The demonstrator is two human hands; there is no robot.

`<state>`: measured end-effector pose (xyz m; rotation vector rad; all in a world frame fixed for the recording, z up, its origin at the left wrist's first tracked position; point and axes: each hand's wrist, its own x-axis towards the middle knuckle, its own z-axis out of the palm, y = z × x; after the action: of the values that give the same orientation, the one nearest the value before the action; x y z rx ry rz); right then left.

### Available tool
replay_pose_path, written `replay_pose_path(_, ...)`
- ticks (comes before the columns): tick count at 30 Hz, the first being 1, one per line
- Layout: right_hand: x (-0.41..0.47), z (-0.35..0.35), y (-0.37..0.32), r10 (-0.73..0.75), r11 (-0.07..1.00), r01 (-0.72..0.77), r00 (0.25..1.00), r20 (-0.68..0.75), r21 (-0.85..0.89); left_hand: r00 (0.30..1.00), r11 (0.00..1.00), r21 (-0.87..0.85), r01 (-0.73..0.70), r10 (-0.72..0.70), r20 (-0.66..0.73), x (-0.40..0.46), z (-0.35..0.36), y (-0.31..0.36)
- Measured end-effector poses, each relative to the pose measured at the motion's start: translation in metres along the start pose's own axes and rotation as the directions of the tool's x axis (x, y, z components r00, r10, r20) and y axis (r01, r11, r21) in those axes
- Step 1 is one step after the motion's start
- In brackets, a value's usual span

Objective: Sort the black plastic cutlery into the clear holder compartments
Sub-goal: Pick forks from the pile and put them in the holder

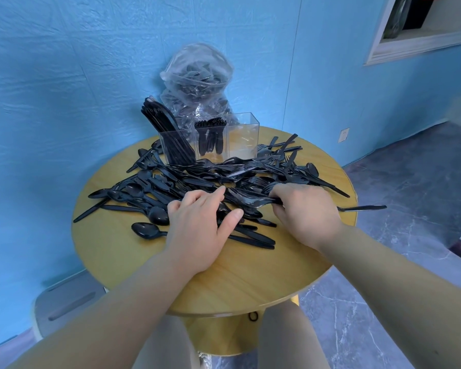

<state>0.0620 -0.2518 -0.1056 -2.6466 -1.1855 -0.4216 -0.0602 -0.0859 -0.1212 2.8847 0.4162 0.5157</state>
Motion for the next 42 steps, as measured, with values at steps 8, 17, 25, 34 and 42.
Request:
replay_pose_path(8,0.022,-0.017,-0.026,-0.047,0.990,0.002,0.950,-0.309,-0.144,0.995,0.981,-0.168,0.096,-0.094,0.018,0.032,-0.044,0.018)
replay_pose_path(17,0.026,0.007,-0.056,-0.075,0.996,0.084,0.898,-0.434,0.001,0.962,0.809,-0.523,0.267,-0.254,0.097,0.048,-0.053,-0.004)
replay_pose_path(25,0.032,0.014,-0.063,-0.142,0.973,0.182,0.957,-0.252,0.142,0.934,0.614,-0.712,0.341,-0.307,0.183,0.043,-0.055,-0.015)
replay_pose_path(34,0.041,0.018,-0.060,-0.305,0.909,0.356,0.922,-0.240,0.215,0.927,0.651,-0.688,0.321,-0.365,0.086,0.056,-0.050,-0.022)
replay_pose_path(42,0.058,-0.013,-0.062,-0.107,0.907,0.206,0.956,-0.273,0.367,0.953,0.760,-0.641,0.106,-0.262,-0.154,0.078,-0.077,-0.034)
